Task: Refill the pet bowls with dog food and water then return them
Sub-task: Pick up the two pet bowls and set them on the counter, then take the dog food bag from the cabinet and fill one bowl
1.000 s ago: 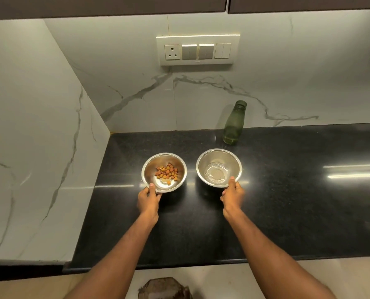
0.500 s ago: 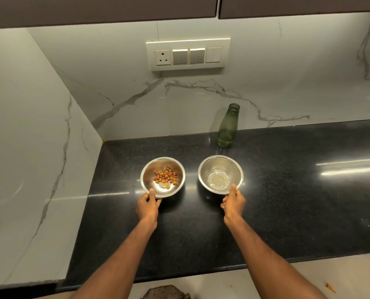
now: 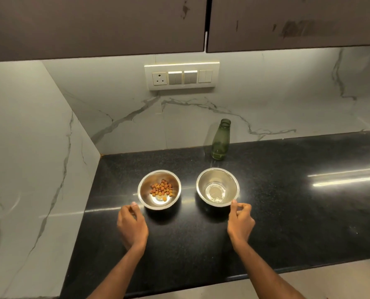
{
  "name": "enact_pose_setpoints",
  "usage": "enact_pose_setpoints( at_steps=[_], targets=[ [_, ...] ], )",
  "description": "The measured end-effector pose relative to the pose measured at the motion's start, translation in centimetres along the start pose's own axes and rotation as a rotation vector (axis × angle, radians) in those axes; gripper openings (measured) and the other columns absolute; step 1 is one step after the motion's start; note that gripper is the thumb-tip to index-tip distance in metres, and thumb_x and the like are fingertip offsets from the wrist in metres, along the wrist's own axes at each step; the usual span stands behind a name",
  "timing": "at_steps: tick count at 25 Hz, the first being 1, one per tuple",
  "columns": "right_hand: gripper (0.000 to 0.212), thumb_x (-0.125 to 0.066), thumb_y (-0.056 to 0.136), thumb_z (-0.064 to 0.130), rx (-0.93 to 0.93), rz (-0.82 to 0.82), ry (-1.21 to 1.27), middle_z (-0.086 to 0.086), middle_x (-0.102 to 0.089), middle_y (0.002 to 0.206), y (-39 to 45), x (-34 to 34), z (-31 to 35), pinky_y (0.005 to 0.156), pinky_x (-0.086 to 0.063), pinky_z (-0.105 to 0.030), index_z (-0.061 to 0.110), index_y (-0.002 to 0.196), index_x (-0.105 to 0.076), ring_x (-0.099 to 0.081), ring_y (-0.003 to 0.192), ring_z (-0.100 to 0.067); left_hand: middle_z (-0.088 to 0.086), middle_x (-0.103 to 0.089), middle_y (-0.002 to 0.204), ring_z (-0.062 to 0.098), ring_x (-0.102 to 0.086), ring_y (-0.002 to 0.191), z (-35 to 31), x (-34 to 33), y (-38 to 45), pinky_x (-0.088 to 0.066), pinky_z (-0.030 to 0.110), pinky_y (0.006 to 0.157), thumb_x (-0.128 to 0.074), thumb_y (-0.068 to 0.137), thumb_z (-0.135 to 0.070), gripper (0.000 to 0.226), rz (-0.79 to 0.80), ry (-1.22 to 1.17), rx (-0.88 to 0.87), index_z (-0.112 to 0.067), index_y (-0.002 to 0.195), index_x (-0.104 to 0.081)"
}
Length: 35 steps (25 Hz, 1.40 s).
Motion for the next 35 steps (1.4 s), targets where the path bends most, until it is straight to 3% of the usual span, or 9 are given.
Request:
enact_pose_setpoints(
  at_steps=[3, 6, 9, 13, 16, 21, 27, 32, 35],
  targets=[
    [0.043, -0.052, 0.104, 0.05, 0.294, -0.096, 0.007, -0.013, -0.072, 0.104, -0.9, 2.3, 4.7, 0.072, -0.049, -0.03, 0.012, 0.124, -0.056, -0.069, 0.095, -0.032, 0.0, -0.059, 0.095, 0.022, -0.062, 0.084, -5.2, 2.3, 1.0, -0.043, 0.029, 0.067, -0.051, 0.111, -0.031, 0.016, -0.019, -0.081, -0.315, -0.025, 0.097, -0.057],
    [0.05, -0.057, 0.104, 0.046, 0.595, -0.151, 0.008, -0.011, -0.068, 0.132, -2.0, 4.5, 12.1, 0.1, -0.049, -0.05, 0.011, 0.139, -0.057, -0.062, 0.119, -0.031, -0.005, -0.061, 0.098, 0.002, -0.06, 0.087, -13.9, 4.4, 0.4, -0.047, 0.025, 0.071, -0.051, 0.11, -0.035, 0.011, 0.03, -0.237, -0.563, -0.028, 0.104, -0.057],
    [0.054, -0.056, 0.104, 0.047, 0.843, -0.251, 0.071, -0.006, -0.058, 0.151, -3.4, 7.6, 20.1, 0.111, -0.041, -0.05, 0.015, 0.148, -0.051, -0.055, 0.136, -0.027, -0.007, -0.061, 0.101, 0.005, -0.062, 0.09, -23.7, 7.5, -1.8, -0.05, 0.02, 0.075, -0.053, 0.108, -0.029, 0.012, 0.035, -0.339, -0.936, -0.019, 0.108, -0.061],
    [0.056, -0.062, 0.105, 0.039, 0.943, -0.33, 0.289, -0.011, -0.052, 0.158, -5.0, 12.2, 28.7, 0.118, -0.047, -0.053, 0.01, 0.152, -0.051, -0.054, 0.143, -0.03, -0.002, -0.063, 0.11, 0.017, -0.06, 0.098, -35.5, 12.9, -6.4, -0.045, 0.016, 0.085, -0.056, 0.107, -0.025, 0.018, -0.039, -0.317, -1.345, -0.01, 0.112, -0.064],
    [0.057, -0.064, 0.105, 0.038, 0.911, -0.374, 0.466, -0.01, -0.051, 0.159, -6.2, 15.6, 35.3, 0.121, -0.047, -0.051, 0.01, 0.153, -0.051, -0.052, 0.144, -0.026, 0.008, -0.063, 0.127, 0.024, -0.056, 0.116, -45.3, 17.0, -9.6, -0.046, 0.024, 0.097, -0.06, 0.104, -0.026, 0.029, -0.268, -0.195, -1.536, -0.009, 0.127, -0.062],
    [0.064, -0.064, 0.104, 0.036, 1.026, -0.488, 0.26, -0.02, -0.041, 0.169, -8.4, 19.3, 44.3, 0.123, -0.044, -0.058, 0.009, 0.159, -0.045, -0.043, 0.154, -0.038, 0.015, -0.043, 0.168, 0.035, -0.043, 0.153, -58.2, 23.1, -12.9, -0.04, 0.046, 0.123, -0.064, 0.101, -0.032, 0.069, -0.547, 0.162, -1.549, -0.006, 0.161, -0.043],
    [0.11, -0.061, 0.096, 0.066, 1.381, -0.374, -0.34, -0.021, 0.015, 0.18, -7.5, 20.6, 48.6, 0.133, 0.001, -0.06, 0.017, 0.175, -0.003, 0.012, 0.168, -0.042, 0.014, -0.002, 0.182, 0.032, -0.007, 0.169, -60.6, 24.6, -10.9, -0.018, 0.05, 0.136, -0.055, 0.107, -0.043, 0.089, -0.495, 0.45, -1.291, -0.007, 0.172, -0.008],
    [0.152, -0.092, 0.063, 0.068, 1.669, -0.425, -0.753, -0.021, 0.011, 0.181, -6.0, 17.5, 47.2, 0.127, -0.015, -0.077, 0.022, 0.175, 0.0, 0.002, 0.167, -0.049, 0.012, 0.004, 0.182, 0.032, -0.003, 0.169, -60.6, 24.9, -9.8, -0.016, 0.05, 0.135, -0.052, 0.106, -0.047, 0.09, -0.5, 0.549, -1.307, -0.01, 0.173, -0.004],
    [0.14, -0.103, 0.064, 0.029, 1.684, -0.553, -0.672, -0.025, -0.007, 0.18, -5.7, 16.5, 47.3, 0.122, -0.028, -0.078, 0.02, 0.174, -0.016, -0.01, 0.165, -0.052, 0.012, 0.003, 0.182, 0.031, -0.003, 0.169, -60.9, 24.7, -9.9, -0.017, 0.05, 0.136, -0.053, 0.105, -0.049, 0.092, -0.481, 0.515, -1.295, -0.01, 0.173, -0.004]
  ],
)
Point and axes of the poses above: each hand's wrist, its own y-axis towards the middle knuckle, its own x-axis out of the back of the hand, z = x × y, the point moved 4 cm from there along y, towards the middle knuckle
